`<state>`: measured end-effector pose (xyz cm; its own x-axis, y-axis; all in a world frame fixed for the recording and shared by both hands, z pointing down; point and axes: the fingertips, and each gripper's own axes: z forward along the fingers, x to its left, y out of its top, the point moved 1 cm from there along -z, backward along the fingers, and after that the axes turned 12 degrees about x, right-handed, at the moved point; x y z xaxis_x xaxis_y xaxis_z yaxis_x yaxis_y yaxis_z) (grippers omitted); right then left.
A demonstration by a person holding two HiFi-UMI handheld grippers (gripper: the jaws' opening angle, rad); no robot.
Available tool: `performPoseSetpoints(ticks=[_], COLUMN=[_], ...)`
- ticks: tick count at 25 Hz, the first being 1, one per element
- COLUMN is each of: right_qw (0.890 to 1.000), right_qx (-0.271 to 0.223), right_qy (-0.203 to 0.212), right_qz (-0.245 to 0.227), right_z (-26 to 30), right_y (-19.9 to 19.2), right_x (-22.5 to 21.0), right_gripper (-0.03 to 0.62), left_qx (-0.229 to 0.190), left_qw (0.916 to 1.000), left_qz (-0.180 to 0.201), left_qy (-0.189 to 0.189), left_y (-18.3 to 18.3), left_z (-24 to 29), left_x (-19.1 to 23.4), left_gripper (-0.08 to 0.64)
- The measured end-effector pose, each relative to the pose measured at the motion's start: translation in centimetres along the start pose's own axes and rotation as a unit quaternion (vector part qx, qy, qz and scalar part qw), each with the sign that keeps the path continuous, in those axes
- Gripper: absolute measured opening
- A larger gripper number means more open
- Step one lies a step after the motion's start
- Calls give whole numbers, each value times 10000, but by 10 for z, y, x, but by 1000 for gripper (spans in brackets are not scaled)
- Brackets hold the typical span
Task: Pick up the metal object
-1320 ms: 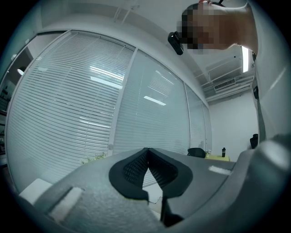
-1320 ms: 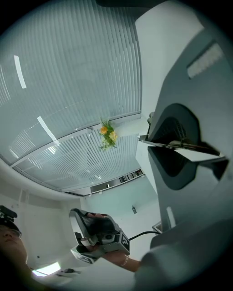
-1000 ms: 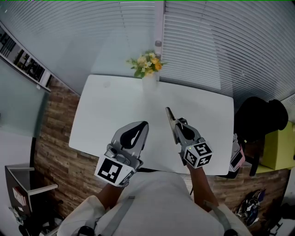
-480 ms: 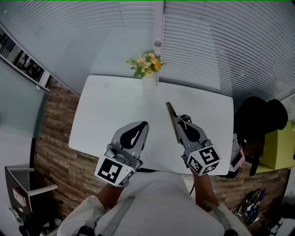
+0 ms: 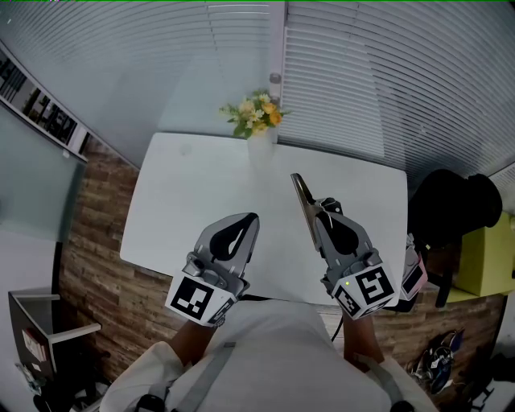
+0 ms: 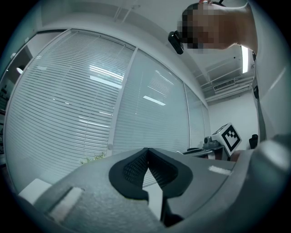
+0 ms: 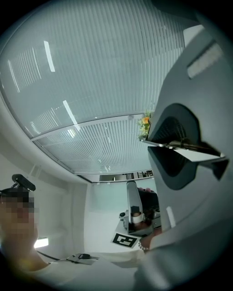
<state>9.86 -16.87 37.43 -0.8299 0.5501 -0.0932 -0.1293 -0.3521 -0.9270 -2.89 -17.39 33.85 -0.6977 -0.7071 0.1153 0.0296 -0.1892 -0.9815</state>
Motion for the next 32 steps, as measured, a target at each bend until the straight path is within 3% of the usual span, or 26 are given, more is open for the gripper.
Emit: performPoseSetpoints(ticks=[12,32], right_qw=[9989,9953], right_qx=[-212,-345], right_qy=[-137,-369], right_qz=[-387,-824], right_z=[-21,-43], right_y=[31,53], right_x=[6,10], right_gripper=[25,26], left_qx=[-14,-8], left_qw=[10000,10000], left_qz=[-7,13], left_qy=[-9,-53], left_y=[2,3], left_z=[4,10], left_x=[0,-3], left_gripper=[6,6])
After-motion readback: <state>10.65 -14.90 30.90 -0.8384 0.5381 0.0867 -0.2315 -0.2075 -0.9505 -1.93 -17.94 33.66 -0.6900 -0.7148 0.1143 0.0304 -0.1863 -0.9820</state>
